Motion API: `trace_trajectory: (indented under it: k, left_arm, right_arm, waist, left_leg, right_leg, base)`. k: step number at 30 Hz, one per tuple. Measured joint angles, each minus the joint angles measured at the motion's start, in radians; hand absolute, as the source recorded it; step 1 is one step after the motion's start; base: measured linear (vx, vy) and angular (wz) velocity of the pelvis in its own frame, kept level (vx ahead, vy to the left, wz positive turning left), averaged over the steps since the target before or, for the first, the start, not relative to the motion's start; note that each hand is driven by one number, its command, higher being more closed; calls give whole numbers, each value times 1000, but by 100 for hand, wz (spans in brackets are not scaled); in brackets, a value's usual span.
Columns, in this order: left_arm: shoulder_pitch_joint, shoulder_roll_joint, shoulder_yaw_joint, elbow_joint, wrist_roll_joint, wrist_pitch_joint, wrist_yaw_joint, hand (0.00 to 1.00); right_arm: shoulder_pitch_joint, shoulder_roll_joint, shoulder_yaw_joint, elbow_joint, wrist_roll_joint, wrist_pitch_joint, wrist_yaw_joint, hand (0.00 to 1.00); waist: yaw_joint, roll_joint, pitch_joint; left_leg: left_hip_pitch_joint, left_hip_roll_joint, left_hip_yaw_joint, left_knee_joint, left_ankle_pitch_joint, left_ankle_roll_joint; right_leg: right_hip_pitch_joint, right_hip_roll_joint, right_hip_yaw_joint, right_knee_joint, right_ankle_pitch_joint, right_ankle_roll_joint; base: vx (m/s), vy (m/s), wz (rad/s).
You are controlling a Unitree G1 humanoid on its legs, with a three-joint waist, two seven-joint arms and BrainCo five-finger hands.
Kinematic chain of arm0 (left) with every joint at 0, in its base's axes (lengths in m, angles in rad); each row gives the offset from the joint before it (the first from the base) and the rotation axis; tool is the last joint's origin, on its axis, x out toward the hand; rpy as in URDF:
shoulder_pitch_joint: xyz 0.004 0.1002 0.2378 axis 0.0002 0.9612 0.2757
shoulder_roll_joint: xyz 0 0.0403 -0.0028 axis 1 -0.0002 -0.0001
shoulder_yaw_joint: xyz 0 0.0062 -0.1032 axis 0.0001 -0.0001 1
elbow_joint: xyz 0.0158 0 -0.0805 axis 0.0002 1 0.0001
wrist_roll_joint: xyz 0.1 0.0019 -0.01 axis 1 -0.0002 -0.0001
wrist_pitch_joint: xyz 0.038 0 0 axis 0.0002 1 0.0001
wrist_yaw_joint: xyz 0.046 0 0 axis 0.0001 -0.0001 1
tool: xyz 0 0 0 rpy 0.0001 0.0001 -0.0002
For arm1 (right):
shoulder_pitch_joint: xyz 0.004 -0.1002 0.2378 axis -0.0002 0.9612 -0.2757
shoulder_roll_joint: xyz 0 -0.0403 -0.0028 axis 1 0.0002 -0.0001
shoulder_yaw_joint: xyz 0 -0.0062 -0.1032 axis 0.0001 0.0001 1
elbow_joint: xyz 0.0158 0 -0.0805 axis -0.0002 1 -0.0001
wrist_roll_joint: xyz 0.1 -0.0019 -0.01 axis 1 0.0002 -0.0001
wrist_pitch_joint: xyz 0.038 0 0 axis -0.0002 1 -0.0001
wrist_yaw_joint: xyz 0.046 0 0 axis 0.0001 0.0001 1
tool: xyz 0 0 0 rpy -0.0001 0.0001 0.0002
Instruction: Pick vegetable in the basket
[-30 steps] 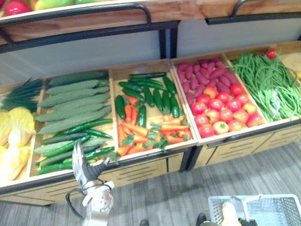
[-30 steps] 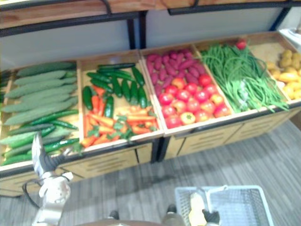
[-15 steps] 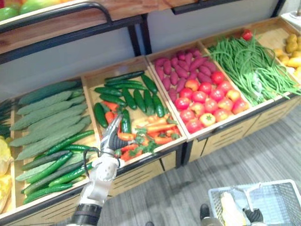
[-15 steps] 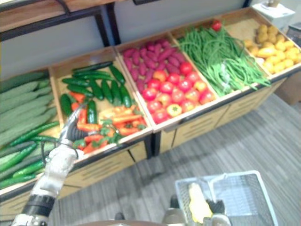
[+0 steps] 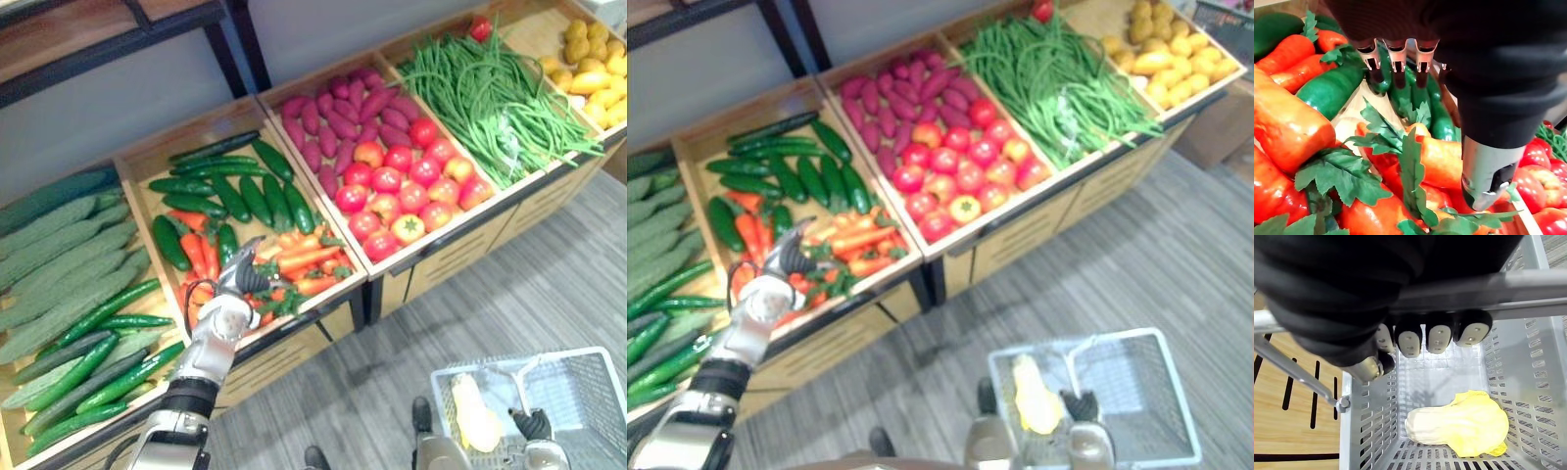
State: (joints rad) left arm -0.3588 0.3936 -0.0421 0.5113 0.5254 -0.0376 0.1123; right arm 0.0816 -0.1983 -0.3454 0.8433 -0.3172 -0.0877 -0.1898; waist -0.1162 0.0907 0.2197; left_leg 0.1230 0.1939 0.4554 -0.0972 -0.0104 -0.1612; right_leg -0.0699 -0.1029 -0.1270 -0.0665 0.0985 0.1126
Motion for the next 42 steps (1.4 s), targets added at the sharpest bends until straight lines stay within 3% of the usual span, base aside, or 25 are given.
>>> trace_trajectory:
  k: [10,22,27,28,32,37,42]
  left_arm:
    - [-58,0,5,73,8,28,3,0]
    - [-151,0,-1,126,45,38,0,0]
    - [-199,3,2,172,48,20,61,0]
    - [-202,4,11,184,49,17,71,100]
    - [-243,53,39,281,84,-26,141,100]
    - [-292,123,84,334,88,-4,184,100]
    - [-312,132,122,352,87,5,189,100]
  right_arm:
    - [-17,3,2,-15,1,-3,-2,100]
    - [-22,20,1,-86,1,-5,-5,100]
    - [-35,20,11,-102,1,-6,-4,100]
    - [-35,20,12,-109,1,-8,-4,100]
    - [-42,19,56,-130,0,-12,-4,100]
    - [-52,11,87,-142,0,-25,-1,100]
    - [-57,10,113,-138,0,-26,1,100]
  waist:
    - [-9,-1,17]
    - [-15,-9,86]
    - [-18,-15,106]
    - [-17,-16,107]
    - [-19,-32,127]
    - [-28,-48,144]
    - [-41,-60,151]
  left_leg:
    - [-1,2,34,0,-4,-6]
    - [-16,2,84,0,-5,-7]
    - [-14,2,118,0,-12,-13]
    - [-15,1,130,0,-14,-13]
    - [8,2,178,0,-25,-17]
    - [5,-5,224,0,-28,-18]
    - [17,-5,240,0,-30,-19]
  right_leg:
    - [-31,0,21,23,0,0]
    - [-87,12,78,45,2,-3]
    - [-108,23,114,52,3,-4]
    - [-116,24,123,54,3,-4]
    - [-124,48,171,55,9,-9]
    - [-155,53,220,50,25,-6]
    - [-150,54,227,50,26,-4]
  base:
    - [-9,-20,-8]
    - [-35,-43,-12]
    - [16,-25,-20]
    - [3,-31,-21]
    - [-28,-51,-35]
    - [-32,-41,-29]
    - [-13,-30,-6]
